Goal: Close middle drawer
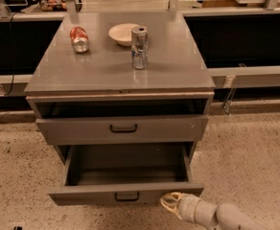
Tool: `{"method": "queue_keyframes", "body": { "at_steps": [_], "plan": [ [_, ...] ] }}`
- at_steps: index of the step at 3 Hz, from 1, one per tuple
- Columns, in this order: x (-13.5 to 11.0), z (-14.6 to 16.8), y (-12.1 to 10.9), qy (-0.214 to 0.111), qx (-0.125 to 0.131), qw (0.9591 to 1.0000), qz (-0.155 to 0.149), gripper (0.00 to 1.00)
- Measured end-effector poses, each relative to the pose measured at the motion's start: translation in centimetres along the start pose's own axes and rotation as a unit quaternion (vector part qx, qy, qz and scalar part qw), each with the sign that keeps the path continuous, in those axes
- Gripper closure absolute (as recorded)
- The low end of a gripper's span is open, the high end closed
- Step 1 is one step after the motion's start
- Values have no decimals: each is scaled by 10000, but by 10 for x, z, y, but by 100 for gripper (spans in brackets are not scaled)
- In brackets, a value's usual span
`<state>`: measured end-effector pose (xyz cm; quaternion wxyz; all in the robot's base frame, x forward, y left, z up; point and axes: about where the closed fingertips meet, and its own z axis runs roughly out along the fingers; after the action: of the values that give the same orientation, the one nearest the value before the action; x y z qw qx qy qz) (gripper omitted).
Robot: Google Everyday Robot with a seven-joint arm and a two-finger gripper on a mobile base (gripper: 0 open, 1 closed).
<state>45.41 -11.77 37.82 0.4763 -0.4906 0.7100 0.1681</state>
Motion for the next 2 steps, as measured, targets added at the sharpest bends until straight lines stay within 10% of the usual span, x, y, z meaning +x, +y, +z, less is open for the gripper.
{"method": "queue_keyframes", "body": {
  "at_steps": [1, 2],
  "plan": [
    [0, 0, 0, 0, 1, 10000, -1, 100],
    [-21, 25, -49, -71, 148, 9997, -157, 100]
  ]
}}
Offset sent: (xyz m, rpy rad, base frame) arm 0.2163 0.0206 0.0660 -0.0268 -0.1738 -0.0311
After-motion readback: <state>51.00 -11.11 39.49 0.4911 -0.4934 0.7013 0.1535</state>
